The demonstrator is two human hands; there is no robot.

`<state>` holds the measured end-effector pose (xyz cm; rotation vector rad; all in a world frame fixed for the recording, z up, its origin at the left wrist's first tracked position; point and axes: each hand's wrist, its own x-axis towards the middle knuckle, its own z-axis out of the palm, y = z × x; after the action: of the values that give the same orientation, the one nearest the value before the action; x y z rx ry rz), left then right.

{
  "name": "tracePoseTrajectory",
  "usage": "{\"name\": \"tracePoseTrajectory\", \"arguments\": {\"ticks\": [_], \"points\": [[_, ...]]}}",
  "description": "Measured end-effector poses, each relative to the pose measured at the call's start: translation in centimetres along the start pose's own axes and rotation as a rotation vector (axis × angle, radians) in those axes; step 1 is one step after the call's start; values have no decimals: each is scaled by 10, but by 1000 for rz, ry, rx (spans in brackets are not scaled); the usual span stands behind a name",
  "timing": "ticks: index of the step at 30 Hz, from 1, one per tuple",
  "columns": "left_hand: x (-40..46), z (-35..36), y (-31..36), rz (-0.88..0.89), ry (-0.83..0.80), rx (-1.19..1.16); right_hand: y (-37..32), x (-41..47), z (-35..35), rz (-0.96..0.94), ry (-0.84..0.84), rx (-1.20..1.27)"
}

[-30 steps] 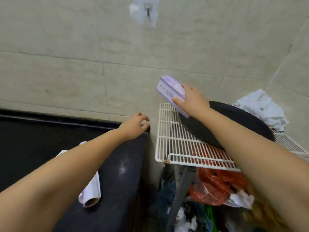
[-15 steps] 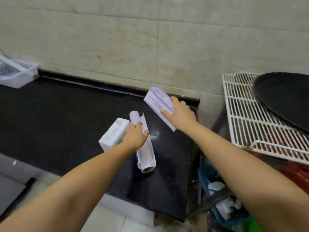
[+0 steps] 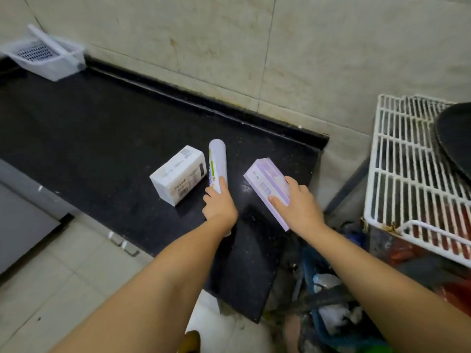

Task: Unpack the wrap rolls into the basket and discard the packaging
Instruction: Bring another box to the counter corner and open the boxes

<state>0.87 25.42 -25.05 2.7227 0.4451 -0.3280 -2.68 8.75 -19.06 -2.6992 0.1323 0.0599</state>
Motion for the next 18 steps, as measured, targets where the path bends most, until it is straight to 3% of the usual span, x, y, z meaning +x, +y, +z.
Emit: {"name": "tracePoseTrajectory", "arguments": {"ticks": [5,11,18], "points": [[-26,-24,-16,51,-35,-225,-16,2,-5,-40,41,16],[-39,-91,-68,200,238,-271,-100,24,-10,-179,109,190],[-40,-184,-205,21,406,-218,-227,34,17,-384,7,204]]}}
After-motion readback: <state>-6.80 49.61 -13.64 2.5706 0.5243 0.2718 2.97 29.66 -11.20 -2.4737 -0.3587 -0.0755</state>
